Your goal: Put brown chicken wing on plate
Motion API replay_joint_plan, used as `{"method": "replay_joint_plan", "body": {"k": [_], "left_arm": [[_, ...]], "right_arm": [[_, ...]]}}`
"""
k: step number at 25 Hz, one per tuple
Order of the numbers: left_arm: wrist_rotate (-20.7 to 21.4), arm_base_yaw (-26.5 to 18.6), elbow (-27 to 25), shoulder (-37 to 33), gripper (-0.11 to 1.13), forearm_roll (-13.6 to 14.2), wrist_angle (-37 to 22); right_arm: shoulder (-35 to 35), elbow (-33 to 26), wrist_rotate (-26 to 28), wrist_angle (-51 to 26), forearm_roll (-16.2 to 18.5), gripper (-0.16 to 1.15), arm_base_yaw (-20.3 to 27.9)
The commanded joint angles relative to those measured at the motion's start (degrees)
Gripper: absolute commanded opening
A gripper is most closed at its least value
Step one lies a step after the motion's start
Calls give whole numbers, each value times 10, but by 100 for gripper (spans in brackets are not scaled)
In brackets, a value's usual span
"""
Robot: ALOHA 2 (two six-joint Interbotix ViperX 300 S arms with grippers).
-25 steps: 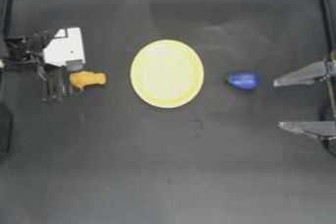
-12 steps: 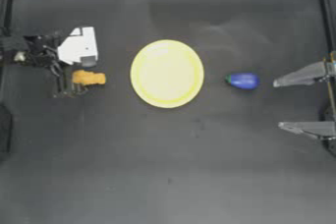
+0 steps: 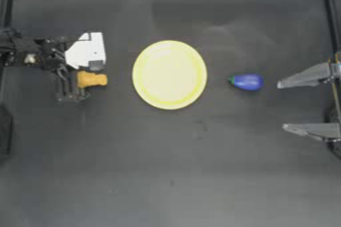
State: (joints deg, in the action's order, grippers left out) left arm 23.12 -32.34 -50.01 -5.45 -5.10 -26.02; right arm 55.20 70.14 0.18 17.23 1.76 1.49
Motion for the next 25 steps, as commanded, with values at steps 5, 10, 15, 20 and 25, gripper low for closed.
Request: {"method": "replay_joint_plan", "body": {"k": [5, 10, 15, 20, 25], "left_arm": [[4, -1, 17, -6, 41, -2, -11], [4, -1, 25, -17, 27, -3, -27], [4, 8, 76, -35, 29, -3, -62], [29, 34, 149, -26, 30, -3, -86], [41, 63, 213, 5, 30, -3, -98]], "right_arm": [[-1, -3, 2, 4, -2, 98, 0], [0, -2, 2, 4, -2, 98, -1], [0, -2, 2, 4, -2, 98, -1], [0, -1, 2, 5, -3, 98, 0], [0, 0, 3, 5, -2, 98, 0]]}}
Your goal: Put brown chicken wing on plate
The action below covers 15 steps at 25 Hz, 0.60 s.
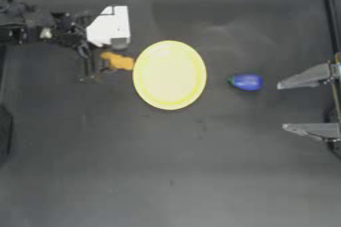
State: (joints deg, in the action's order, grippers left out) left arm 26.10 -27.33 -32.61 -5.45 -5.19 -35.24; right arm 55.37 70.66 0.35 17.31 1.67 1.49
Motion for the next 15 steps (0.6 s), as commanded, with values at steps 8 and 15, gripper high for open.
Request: {"method": "replay_joint_plan", "body": {"k": [8, 15], "left_arm": [[49, 41, 128, 95, 30, -2, -8], [76, 46, 202, 178, 30, -3, -8]], "right_arm": [[-2, -2, 4, 4, -1, 98, 0], [-2, 0, 4, 5, -1, 98, -1]]}}
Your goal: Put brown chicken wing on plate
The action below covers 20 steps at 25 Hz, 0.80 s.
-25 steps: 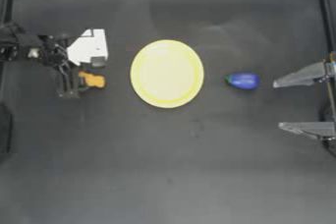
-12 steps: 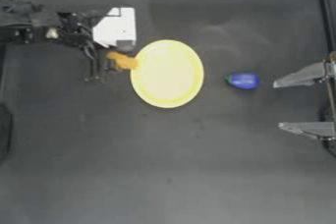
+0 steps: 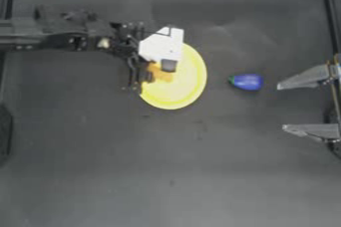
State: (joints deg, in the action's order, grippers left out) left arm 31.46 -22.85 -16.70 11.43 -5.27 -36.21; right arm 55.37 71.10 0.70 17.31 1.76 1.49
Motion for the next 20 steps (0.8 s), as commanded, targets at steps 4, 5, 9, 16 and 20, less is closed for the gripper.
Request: {"method": "replay_joint_plan", "body": {"k": [4, 5, 9, 16, 20], "left_arm": [[36, 1, 70, 44, 30, -4, 2], [39, 1, 76, 51, 30, -6, 1], [49, -1, 94, 70, 30, -22, 1], [60, -7, 97, 80, 35, -32, -6], [56, -14, 97, 82, 57, -33, -6]], "right_arm": [[-2, -4, 1, 5, -2, 98, 0], [-2, -4, 0, 5, -2, 98, -1], [-1, -3, 0, 5, -2, 98, 0], [-1, 0, 0, 5, -2, 98, 0], [0, 1, 1, 5, -2, 98, 0]]}}
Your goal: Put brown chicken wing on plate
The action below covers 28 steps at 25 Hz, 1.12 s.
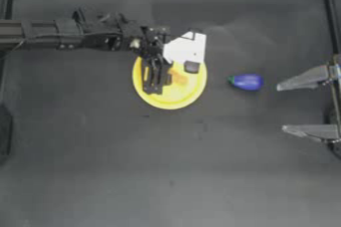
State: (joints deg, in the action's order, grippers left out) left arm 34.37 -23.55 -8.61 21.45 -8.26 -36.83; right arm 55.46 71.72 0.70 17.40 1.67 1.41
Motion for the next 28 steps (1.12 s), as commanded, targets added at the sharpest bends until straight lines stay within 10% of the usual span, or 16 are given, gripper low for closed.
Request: {"method": "replay_joint_plan", "body": {"k": [1, 7, 28], "left_arm": [[28, -7, 16, -18, 65, -2, 0], [27, -7, 16, -12, 106, -3, 0], [29, -15, 16, -113, 100, 11, 4]], "right_arm": [[-2, -5, 1, 4, -1, 98, 0], [-1, -4, 1, 4, -1, 98, 1], [10, 1, 0, 3, -10, 98, 1]]}}
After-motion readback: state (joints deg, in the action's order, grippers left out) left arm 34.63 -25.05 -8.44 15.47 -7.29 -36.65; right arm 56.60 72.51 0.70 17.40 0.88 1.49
